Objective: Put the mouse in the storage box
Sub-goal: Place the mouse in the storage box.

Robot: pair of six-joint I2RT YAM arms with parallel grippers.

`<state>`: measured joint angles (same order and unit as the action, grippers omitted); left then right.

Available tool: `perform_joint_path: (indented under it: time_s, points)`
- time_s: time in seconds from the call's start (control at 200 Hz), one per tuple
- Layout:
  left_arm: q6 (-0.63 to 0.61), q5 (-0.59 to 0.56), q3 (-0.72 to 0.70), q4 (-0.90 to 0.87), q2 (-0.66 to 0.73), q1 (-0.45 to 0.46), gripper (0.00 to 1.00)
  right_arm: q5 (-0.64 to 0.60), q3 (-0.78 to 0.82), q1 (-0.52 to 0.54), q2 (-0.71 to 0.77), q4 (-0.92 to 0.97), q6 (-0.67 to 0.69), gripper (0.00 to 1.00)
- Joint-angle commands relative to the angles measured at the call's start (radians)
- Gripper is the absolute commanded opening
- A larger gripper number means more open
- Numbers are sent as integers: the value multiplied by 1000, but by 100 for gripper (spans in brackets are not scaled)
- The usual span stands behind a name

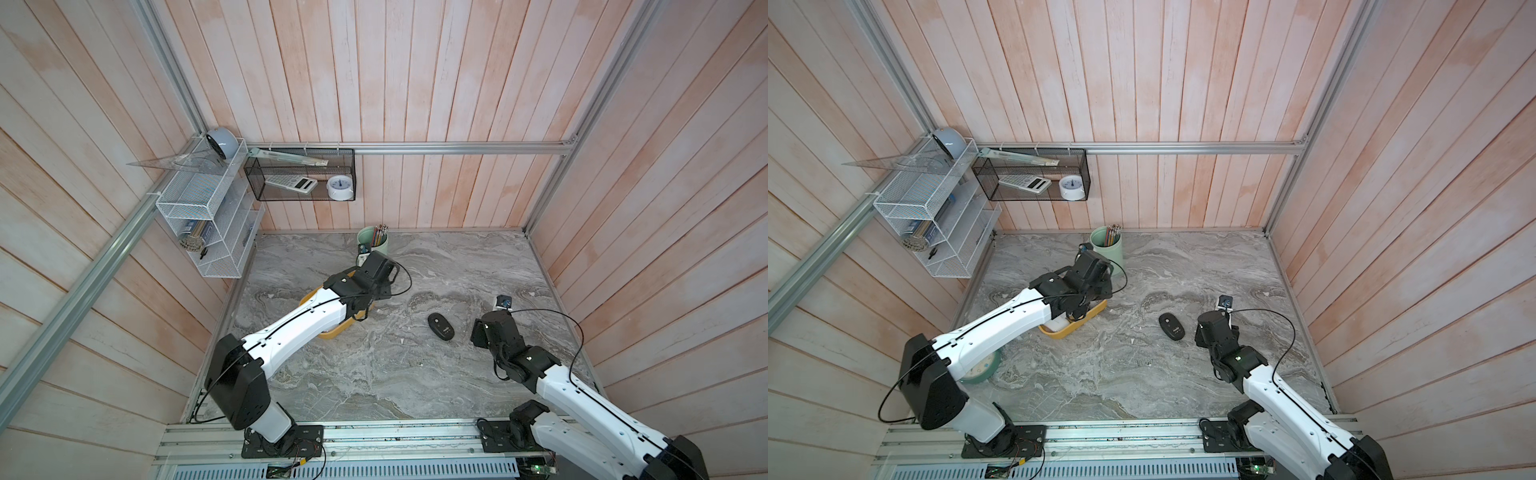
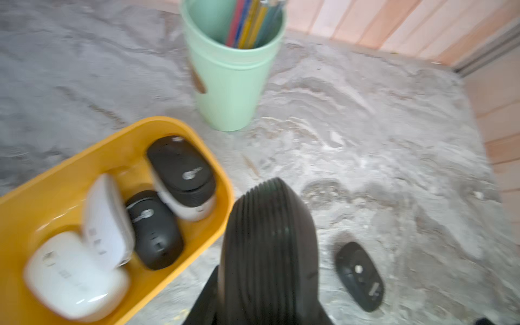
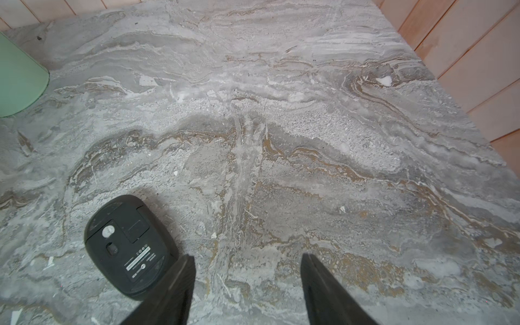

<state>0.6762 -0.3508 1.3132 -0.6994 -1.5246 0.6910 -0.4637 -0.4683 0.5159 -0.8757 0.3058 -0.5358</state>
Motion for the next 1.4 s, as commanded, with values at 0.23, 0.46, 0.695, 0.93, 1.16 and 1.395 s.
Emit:
perform_joint_path:
  time_s: [0.23, 0.46, 0.695, 0.93, 1.16, 1.395]
  points:
    - [-38, -132, -279, -142, 178, -240, 17, 108, -47, -3, -99, -26, -49, 65]
    - [-58, -119, -305, -92, 96, -298, 17, 157, -64, -3, -108, -22, -38, 66]
    - [-76, -143, -249, -86, -33, -306, 17, 181, -67, -2, -102, -6, -45, 66]
    - [-87, -105, -217, -35, -131, -306, 19, 182, -71, -2, -96, 4, -49, 66]
    - [-81, -95, -202, -4, -179, -294, 53, 157, -81, -1, -88, 13, -61, 66]
    - [-74, -70, -157, -10, -208, -215, 66, 112, -50, -3, -40, -20, -73, 65]
